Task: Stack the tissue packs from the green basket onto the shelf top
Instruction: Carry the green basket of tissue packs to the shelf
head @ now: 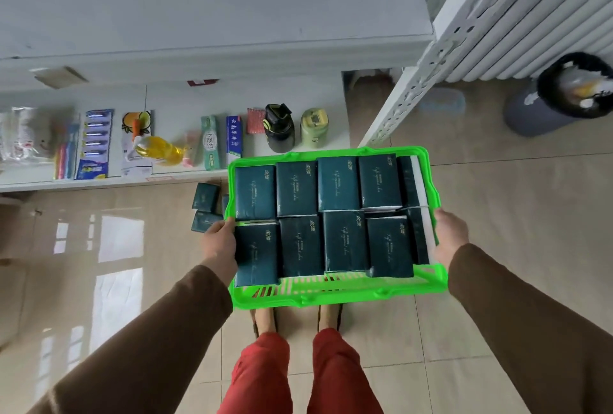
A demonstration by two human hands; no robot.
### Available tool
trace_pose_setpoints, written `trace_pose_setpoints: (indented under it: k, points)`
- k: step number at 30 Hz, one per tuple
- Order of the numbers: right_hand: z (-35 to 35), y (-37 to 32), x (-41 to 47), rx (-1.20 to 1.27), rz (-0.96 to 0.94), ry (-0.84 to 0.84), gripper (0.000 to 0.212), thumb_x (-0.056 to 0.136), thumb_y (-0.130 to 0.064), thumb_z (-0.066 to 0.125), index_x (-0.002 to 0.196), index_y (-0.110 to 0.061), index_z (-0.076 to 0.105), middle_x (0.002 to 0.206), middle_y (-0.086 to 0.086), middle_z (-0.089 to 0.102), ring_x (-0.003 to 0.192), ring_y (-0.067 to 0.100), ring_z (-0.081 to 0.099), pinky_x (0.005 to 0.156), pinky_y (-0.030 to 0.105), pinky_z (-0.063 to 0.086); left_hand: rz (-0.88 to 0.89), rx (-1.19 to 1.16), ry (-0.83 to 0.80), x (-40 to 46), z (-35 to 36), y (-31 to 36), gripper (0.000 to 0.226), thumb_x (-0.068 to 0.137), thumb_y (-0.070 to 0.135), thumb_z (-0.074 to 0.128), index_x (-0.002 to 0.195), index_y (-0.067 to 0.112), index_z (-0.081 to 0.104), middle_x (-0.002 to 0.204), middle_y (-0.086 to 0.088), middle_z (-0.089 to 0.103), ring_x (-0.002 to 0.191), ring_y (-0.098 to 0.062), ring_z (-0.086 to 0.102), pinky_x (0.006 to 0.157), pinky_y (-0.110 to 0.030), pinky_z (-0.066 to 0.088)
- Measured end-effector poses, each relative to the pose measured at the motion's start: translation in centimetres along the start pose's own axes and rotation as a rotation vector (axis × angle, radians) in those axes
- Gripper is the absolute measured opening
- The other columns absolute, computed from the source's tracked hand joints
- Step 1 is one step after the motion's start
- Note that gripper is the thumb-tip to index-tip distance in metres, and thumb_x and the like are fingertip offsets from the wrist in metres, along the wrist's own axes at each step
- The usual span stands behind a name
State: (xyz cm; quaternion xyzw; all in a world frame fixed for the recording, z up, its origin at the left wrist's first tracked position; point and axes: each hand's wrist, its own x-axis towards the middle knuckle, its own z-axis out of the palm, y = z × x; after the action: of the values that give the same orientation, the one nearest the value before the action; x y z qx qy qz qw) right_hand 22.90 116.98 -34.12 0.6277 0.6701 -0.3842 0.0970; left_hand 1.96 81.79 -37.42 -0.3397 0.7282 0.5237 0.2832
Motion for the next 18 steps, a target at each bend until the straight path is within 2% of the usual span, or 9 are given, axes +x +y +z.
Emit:
trace_pose_setpoints:
  k: [2,4,5,7,9,11,13,15,18]
  points:
    - [0.2,0.0,1.8,0.146,0.08,-0.009,0.043,0.102,-0.025,0.044,0.139,-0.004,0.053,0.142,0.02,0.054,0.131,0.036,0.052,0.095,0.031,0.05,0.03,0.023,0.012,0.3,1.0,-0.3,0.022,0.096,0.029,0.063,0.077,0.015,0.064,0.062,0.002,0.055,0.049,-0.01,0.047,0.043,-0.017,0.041]
    - [0.6,0.0,3.3,0.279,0.138,-0.01,0.041,0.101,-0.023,0.046,0.138,-0.006,0.054,0.141,0.019,0.055,0.129,0.036,0.054,0.074,0.017,0.042,0.035,0.033,0.001,0.7,1.7,-0.6,0.023,0.095,0.029,0.065,0.076,0.016,0.065,0.059,0.004,0.054,0.048,-0.009,0.045,0.045,-0.019,0.039]
    - [0.7,0.0,4.0,0.331,0.178,0.001,0.04,0.101,-0.022,0.047,0.138,-0.008,0.055,0.141,0.019,0.055,0.129,0.035,0.054,0.071,0.015,0.039,0.035,0.033,-0.003,0.9,2.0,-0.7,0.022,0.094,0.029,0.065,0.077,0.016,0.065,0.06,0.004,0.054,0.051,-0.01,0.044,0.048,-0.021,0.038]
    - [1.1,0.2,4.9,0.435,0.203,-0.018,0.042,0.098,-0.017,0.054,0.138,-0.006,0.052,0.142,0.018,0.054,0.131,0.032,0.052,0.079,0.018,0.044,0.044,0.036,-0.005,1.5,2.3,-1.1,0.02,0.094,0.029,0.065,0.078,0.016,0.065,0.063,0.002,0.053,0.054,-0.012,0.042,0.051,-0.023,0.035]
    - [1.4,0.4,5.4,0.475,0.198,-0.008,0.037,0.098,-0.013,0.057,0.134,-0.003,0.055,0.14,0.017,0.056,0.127,0.028,0.054,0.09,0.022,0.042,0.063,0.046,0.002,2.1,2.5,-1.4,0.021,0.095,0.028,0.065,0.077,0.017,0.065,0.063,0.002,0.051,0.054,-0.012,0.04,0.049,-0.023,0.032]
    - [1.4,0.3,5.7,0.492,0.148,0.037,0.032,0.101,-0.013,0.055,0.131,-0.003,0.059,0.133,0.016,0.06,0.118,0.026,0.057,0.08,0.021,0.041,0.075,0.035,0.004,2.5,2.5,-1.6,0.02,0.094,0.027,0.065,0.077,0.017,0.067,0.064,0.002,0.054,0.055,-0.011,0.042,0.047,-0.021,0.033]
    - [1.5,0.5,6.2,0.43,0.112,0.047,0.03,0.101,-0.008,0.052,0.129,0.001,0.059,0.114,0.019,0.062,0.103,0.024,0.058,0.069,0.02,0.04,0.069,0.02,-0.02,2.4,2.2,-1.6,0.018,0.094,0.026,0.066,0.08,0.016,0.069,0.069,0.001,0.058,0.061,-0.013,0.046,0.052,-0.023,0.037]
    - [1.4,0.6,6.1,0.41,0.084,0.041,0.023,0.102,-0.009,0.048,0.115,0.001,0.064,0.086,0.025,0.048,0.079,0.022,0.044,0.057,0.026,0.034,0.047,0.014,-0.069,1.8,1.8,-1.5,0.017,0.096,0.024,0.063,0.083,0.015,0.069,0.077,-0.002,0.059,0.069,-0.016,0.048,0.062,-0.028,0.038]
    - [1.2,0.4,5.4,0.326,0.031,0.077,0.016,0.097,-0.006,0.045,0.09,-0.003,0.059,0.069,0.015,0.037,0.07,0.023,0.032,0.06,0.029,0.025,0.035,0.006,-0.152,0.5,1.3,-0.8,0.015,0.099,0.018,0.058,0.089,0.015,0.069,0.088,-0.004,0.061,0.077,-0.017,0.052,0.072,-0.032,0.041]
